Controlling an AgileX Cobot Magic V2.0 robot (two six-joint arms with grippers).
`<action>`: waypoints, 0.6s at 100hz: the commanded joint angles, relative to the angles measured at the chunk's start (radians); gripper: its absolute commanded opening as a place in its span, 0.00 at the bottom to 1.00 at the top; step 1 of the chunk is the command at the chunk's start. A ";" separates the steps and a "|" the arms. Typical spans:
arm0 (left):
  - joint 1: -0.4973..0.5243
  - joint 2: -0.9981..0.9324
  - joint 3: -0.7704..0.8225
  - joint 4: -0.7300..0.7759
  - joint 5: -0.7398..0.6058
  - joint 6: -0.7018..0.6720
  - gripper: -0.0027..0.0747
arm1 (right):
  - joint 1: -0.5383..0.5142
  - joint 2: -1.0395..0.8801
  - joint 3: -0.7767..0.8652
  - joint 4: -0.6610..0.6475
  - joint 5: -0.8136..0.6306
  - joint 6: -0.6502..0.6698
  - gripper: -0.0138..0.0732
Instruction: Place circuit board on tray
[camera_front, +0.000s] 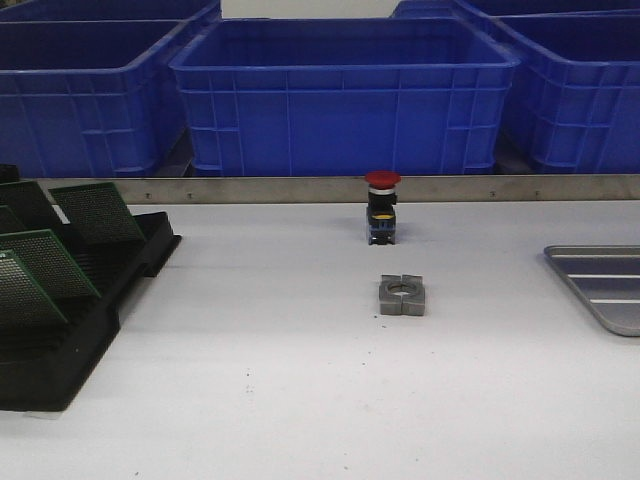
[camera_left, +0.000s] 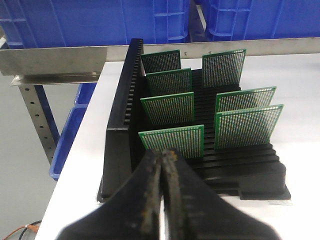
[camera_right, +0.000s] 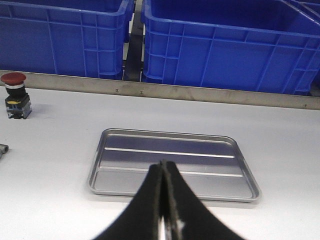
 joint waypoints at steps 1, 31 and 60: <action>0.002 -0.033 0.029 0.000 -0.087 -0.009 0.01 | -0.006 -0.020 0.001 -0.011 -0.069 0.002 0.09; 0.002 -0.033 0.029 0.000 -0.192 -0.009 0.01 | -0.006 -0.020 0.001 -0.011 -0.069 0.002 0.09; 0.002 -0.033 0.029 0.000 -0.311 -0.009 0.01 | -0.006 -0.020 0.001 -0.011 -0.069 0.002 0.09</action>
